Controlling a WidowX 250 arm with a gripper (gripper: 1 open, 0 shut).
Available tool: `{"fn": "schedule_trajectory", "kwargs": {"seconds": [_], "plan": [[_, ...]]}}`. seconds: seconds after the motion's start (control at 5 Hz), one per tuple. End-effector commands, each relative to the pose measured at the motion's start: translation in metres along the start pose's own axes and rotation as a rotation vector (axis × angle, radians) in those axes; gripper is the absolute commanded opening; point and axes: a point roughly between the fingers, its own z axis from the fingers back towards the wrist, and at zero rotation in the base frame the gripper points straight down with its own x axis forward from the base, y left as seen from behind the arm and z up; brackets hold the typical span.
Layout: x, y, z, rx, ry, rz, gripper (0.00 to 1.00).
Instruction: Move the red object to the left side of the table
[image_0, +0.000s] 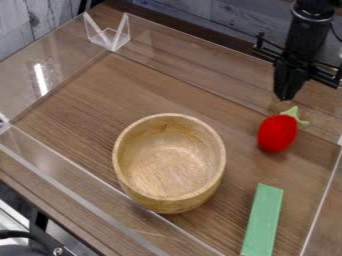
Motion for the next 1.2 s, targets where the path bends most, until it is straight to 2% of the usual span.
{"fn": "schedule_trajectory", "kwargs": {"seconds": [0.0, 0.2, 0.4, 0.6, 1.0], "plan": [[0.004, 0.001, 0.014, -0.023, -0.065, -0.007, 1.00], [0.001, -0.002, 0.000, -0.029, -0.044, -0.020, 1.00], [0.000, -0.001, -0.005, -0.028, -0.035, -0.018, 0.00], [0.000, -0.001, -0.010, -0.027, -0.025, -0.016, 0.00], [0.000, 0.014, 0.023, -0.030, -0.082, 0.039, 0.00]]}}
